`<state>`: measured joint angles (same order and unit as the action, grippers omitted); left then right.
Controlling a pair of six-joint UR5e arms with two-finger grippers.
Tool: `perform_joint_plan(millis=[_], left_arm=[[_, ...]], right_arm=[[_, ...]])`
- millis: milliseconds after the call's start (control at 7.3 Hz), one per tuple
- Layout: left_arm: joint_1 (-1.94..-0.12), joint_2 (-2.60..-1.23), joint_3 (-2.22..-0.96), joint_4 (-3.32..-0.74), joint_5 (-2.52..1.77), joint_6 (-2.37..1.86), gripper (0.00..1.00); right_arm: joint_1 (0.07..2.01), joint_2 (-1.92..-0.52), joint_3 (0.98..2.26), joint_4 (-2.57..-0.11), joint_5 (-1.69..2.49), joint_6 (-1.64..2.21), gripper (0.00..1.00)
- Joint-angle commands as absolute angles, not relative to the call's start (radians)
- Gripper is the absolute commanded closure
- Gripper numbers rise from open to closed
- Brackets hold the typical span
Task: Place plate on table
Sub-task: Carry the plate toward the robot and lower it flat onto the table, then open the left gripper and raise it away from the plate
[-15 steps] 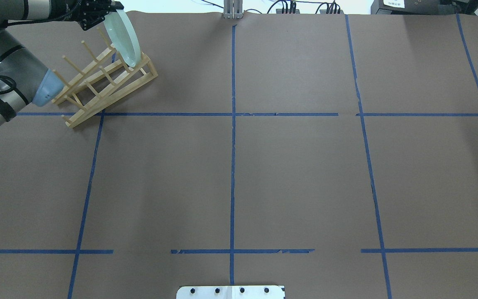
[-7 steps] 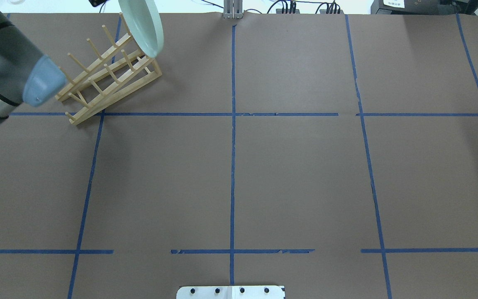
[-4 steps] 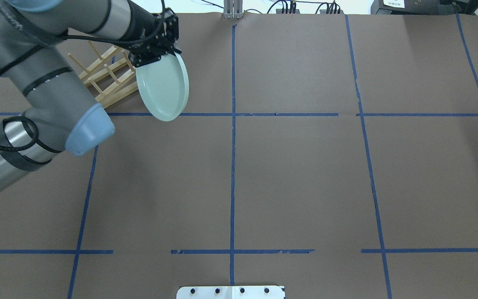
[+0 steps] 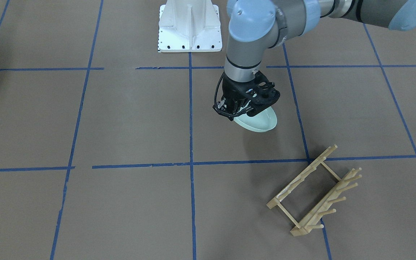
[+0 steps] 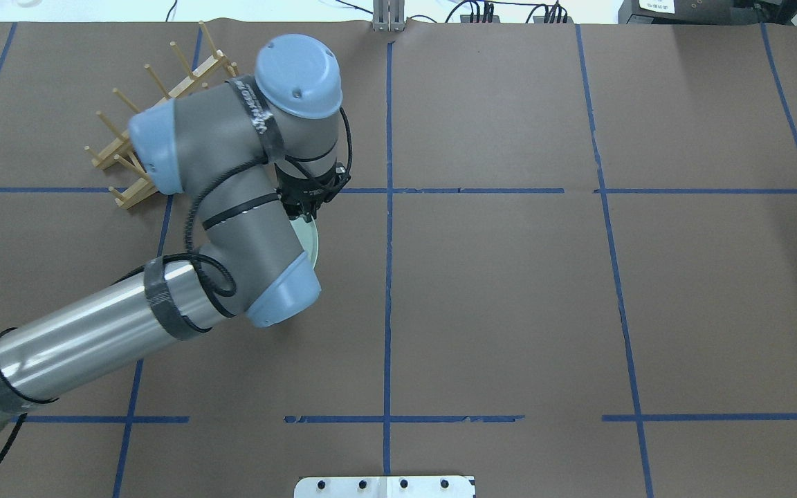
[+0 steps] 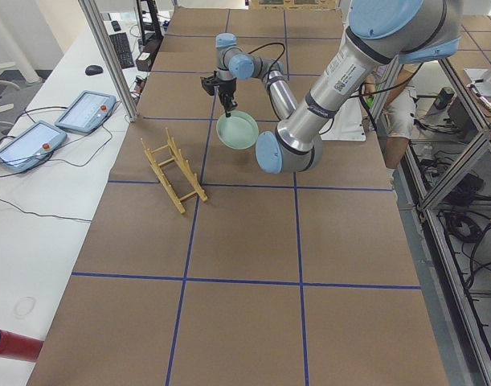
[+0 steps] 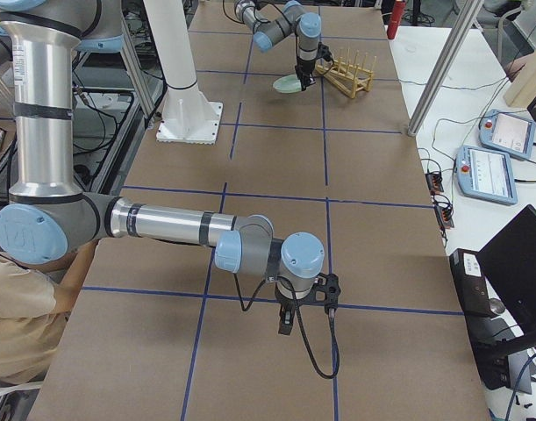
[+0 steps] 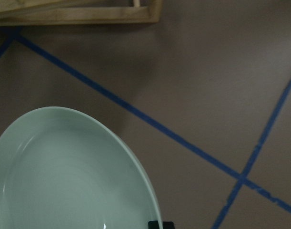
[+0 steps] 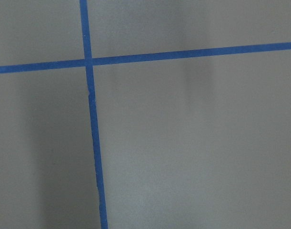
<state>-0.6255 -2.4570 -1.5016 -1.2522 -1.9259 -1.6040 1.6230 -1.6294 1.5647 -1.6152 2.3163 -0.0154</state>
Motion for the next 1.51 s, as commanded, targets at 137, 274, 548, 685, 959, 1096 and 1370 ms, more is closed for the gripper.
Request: perform_joint_plan(millis=[137, 274, 548, 685, 959, 1096, 1370], left_arm=[[-0.518, -2.476, -1.382, -1.165, -1.898, -1.467, 0.72], [-0.481, -2.449, -1.394, -1.172, -1.853, -1.445, 0.01], [-0.647, -2.377, -1.648, -1.143, -1.858, -1.248, 0.0], [-0.769, -2.323, -1.734, -1.155, -1.862, -1.101, 0.0], [-1.036, -2.153, -1.842, -1.323, -1.95, -0.883, 0.0], [-1.187, -2.002, -1.841, -1.482, -2.092, -0.704, 0.0], [-1.487, -1.676, -1.73, -1.749, -2.268, -0.231, 0.0]], right_arm=[[1.623, -1.629, 1.565, -1.615, 2.316, -0.015, 0.0], [1.623, -1.629, 1.565, -1.615, 2.316, -0.015, 0.0], [1.623, -1.629, 1.565, -1.615, 2.316, -0.015, 0.0], [1.623, -1.629, 1.565, -1.615, 2.316, -0.015, 0.0], [1.623, -1.629, 1.565, -1.615, 2.316, -0.015, 0.0], [1.623, -1.629, 1.565, -1.615, 2.316, -0.015, 0.0], [1.623, -1.629, 1.565, -1.615, 2.316, -0.015, 0.0]])
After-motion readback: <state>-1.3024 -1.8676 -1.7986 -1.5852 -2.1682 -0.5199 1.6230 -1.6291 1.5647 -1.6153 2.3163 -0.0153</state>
